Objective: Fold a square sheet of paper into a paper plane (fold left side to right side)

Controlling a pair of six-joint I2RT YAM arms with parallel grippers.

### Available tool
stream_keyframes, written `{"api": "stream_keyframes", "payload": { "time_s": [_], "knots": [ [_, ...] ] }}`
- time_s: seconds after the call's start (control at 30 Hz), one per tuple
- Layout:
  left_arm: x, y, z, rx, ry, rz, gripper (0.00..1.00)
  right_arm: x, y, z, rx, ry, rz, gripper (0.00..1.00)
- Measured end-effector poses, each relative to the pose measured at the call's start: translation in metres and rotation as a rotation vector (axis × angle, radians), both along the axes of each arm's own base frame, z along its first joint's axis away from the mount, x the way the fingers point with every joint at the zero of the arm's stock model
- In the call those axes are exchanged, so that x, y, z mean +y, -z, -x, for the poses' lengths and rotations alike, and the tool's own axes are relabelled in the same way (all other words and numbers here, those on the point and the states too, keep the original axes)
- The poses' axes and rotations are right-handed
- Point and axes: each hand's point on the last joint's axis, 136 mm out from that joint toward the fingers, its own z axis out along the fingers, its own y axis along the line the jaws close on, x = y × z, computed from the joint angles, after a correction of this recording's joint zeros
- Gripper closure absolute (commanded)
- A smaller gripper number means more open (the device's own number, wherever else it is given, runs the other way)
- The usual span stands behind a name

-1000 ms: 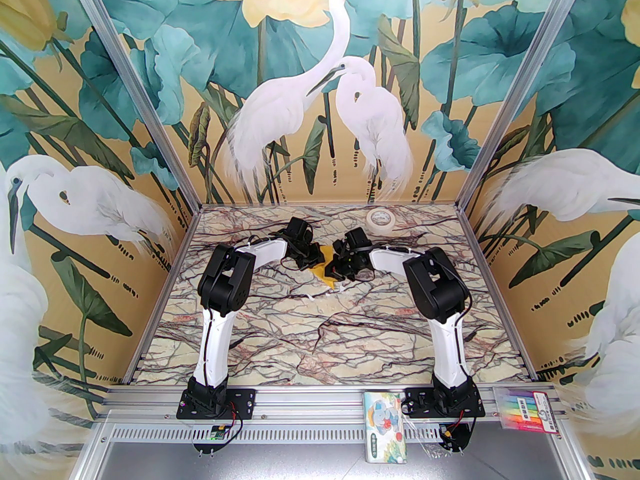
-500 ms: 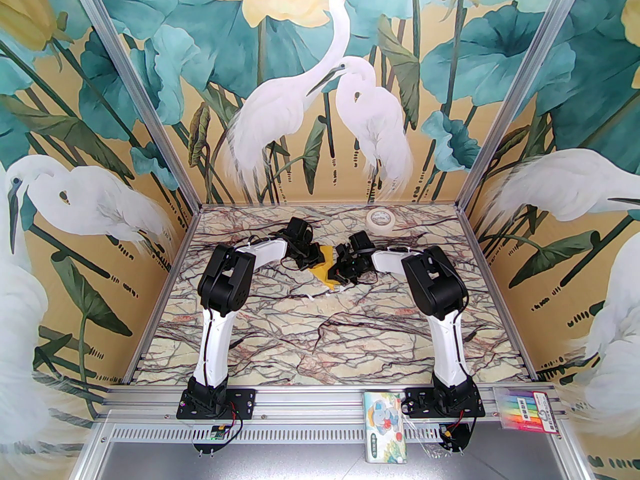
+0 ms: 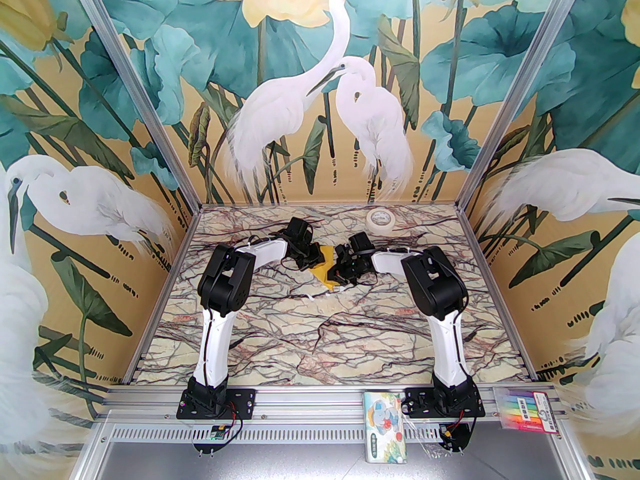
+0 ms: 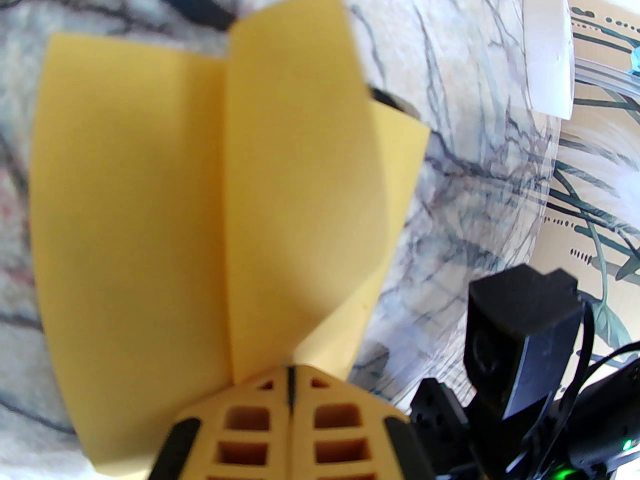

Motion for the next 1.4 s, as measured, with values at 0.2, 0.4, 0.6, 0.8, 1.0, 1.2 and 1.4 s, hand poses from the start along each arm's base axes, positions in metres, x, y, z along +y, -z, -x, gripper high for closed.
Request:
{"api": "stream_keyframes", "payload": {
  "time_s": [0.2, 0.4, 0.6, 0.8, 1.0, 1.2, 1.4],
  "knots": [
    [0.000, 0.000, 0.000, 0.006, -0.007, 0.002, 1.00, -0.005, 0.001, 0.024, 0.025, -0.018, 0.003, 1.00],
    [0.000, 0.000, 0.000, 0.006, -0.007, 0.002, 1.00, -0.009, 0.000, 0.038, 0.030, -0.030, -0.007, 1.00],
    [0.000, 0.000, -0.001, 0.001, -0.007, 0.004, 1.00, -0.021, -0.002, 0.050, 0.079, -0.021, 0.021, 1.00],
    [0.000, 0.000, -0.001, -0.001, -0.006, 0.004, 1.00, -0.020, -0.025, 0.029, 0.063, -0.001, 0.016, 1.00],
    [0.000, 0.000, -0.001, -0.001, -0.006, 0.004, 1.00, -0.005, -0.049, -0.004, -0.018, 0.006, -0.026, 1.00],
    [0.000, 0.000, -0.001, -0.001, -0.006, 0.004, 1.00, -0.004, -0.010, -0.010, 0.049, 0.017, 0.007, 1.00],
    [0.000, 0.000, -0.001, -0.002, -0.007, 0.004, 1.00, -0.006, -0.001, -0.010, 0.069, 0.021, 0.015, 1.00]
  ]
}}
